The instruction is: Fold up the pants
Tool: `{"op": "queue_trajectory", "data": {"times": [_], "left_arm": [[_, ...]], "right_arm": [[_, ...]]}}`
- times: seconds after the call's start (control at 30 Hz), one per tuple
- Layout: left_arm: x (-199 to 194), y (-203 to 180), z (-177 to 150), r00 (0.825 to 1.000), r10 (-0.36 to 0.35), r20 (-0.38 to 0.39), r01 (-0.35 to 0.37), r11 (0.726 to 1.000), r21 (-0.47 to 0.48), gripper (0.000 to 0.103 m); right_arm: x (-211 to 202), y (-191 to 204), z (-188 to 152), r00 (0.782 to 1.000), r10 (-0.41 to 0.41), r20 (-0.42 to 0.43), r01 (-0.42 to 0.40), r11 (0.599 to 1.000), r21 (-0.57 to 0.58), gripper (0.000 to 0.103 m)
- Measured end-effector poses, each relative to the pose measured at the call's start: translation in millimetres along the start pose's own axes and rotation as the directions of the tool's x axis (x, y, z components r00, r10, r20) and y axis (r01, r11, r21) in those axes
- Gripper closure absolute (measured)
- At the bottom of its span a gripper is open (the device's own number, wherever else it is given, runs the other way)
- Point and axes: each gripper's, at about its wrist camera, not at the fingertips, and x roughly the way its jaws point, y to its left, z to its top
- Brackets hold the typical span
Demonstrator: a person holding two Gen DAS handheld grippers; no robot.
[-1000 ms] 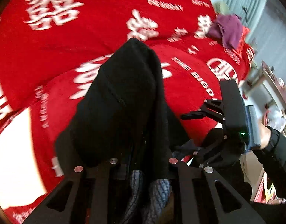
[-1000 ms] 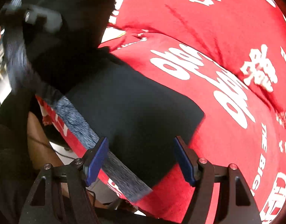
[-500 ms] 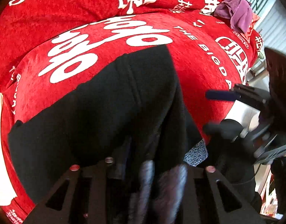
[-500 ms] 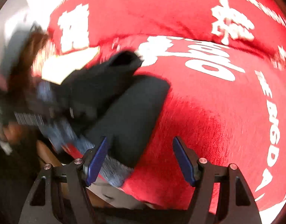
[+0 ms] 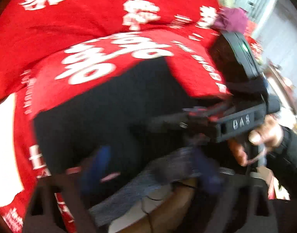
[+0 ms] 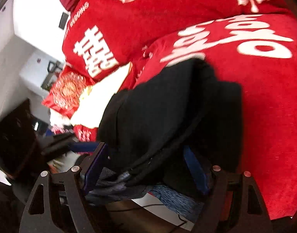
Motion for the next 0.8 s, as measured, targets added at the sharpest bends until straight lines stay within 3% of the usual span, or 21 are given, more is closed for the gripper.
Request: {"op": "queue_trajectory", "data": {"times": [0.07,0.1,0.13,0.17,0.2,0.27,0.33,0.43,0.53,0.63,0.7,0.73,0.8], "left_arm": [[-1,21,-4,0.999,0.044,0.011,-0.043,0.997,-0.057,0.000],[-2,33,-6,0.999,0.036,0.003,-0.036,0.994,-0.106,0.000],[-6,44,-8,1.000,0.009,0.010,-0.008,0.989,-0.150,0.000],[-13,54,-10,0.999,-0.034,0.034,0.040,0.982,-0.184,0.000],[-21,62,-12,0.996,-0.062,0.064,0.074,0.976,-0.205,0.000],[-35,78,-14,0.991,-0.049,0.123,0.079,0.965,-0.249,0.000],[-34,89,-13,0.992,-0.024,0.122,0.057,0.958,-0.280,0.000],[-17,99,-11,0.994,-0.042,0.101,0.071,0.947,-0.313,0.000],[21,101,-9,1.000,-0.024,0.020,0.029,0.951,-0.308,0.000],[49,101,-15,0.998,0.017,-0.065,-0.036,0.953,-0.302,0.000],[49,101,-19,0.998,0.027,-0.063,-0.045,0.951,-0.307,0.000],[45,100,-20,0.998,0.024,-0.059,-0.042,0.948,-0.316,0.000],[34,99,-20,1.000,0.008,-0.023,-0.015,0.941,-0.339,0.000]], "right_arm": [[15,4,-2,0.997,-0.069,-0.023,0.068,0.998,-0.013,0.021],[19,9,-4,0.996,-0.090,-0.026,0.089,0.995,-0.031,0.025],[20,15,-4,0.995,-0.099,-0.030,0.097,0.994,-0.060,0.037],[19,20,-3,0.991,-0.126,-0.034,0.123,0.988,-0.094,0.074],[15,23,-2,0.990,-0.139,-0.035,0.134,0.985,-0.105,0.080],[-1,25,1,0.996,-0.087,-0.014,0.085,0.992,-0.088,0.082],[-22,33,4,0.996,-0.080,0.028,0.082,0.990,-0.114,0.082],[-35,27,9,0.993,-0.087,0.081,0.096,0.989,-0.110,0.083],[-9,-16,7,0.984,-0.179,-0.018,0.179,0.984,0.012,0.077],[-9,-30,1,0.990,-0.139,0.016,0.137,0.987,0.085,0.069],[-19,-26,1,0.985,-0.170,0.018,0.168,0.982,0.089,0.067],[-32,-21,0,0.968,-0.244,0.057,0.240,0.968,0.074,0.060],[-52,-4,1,0.905,-0.404,0.131,0.405,0.914,0.022,0.049]]}}
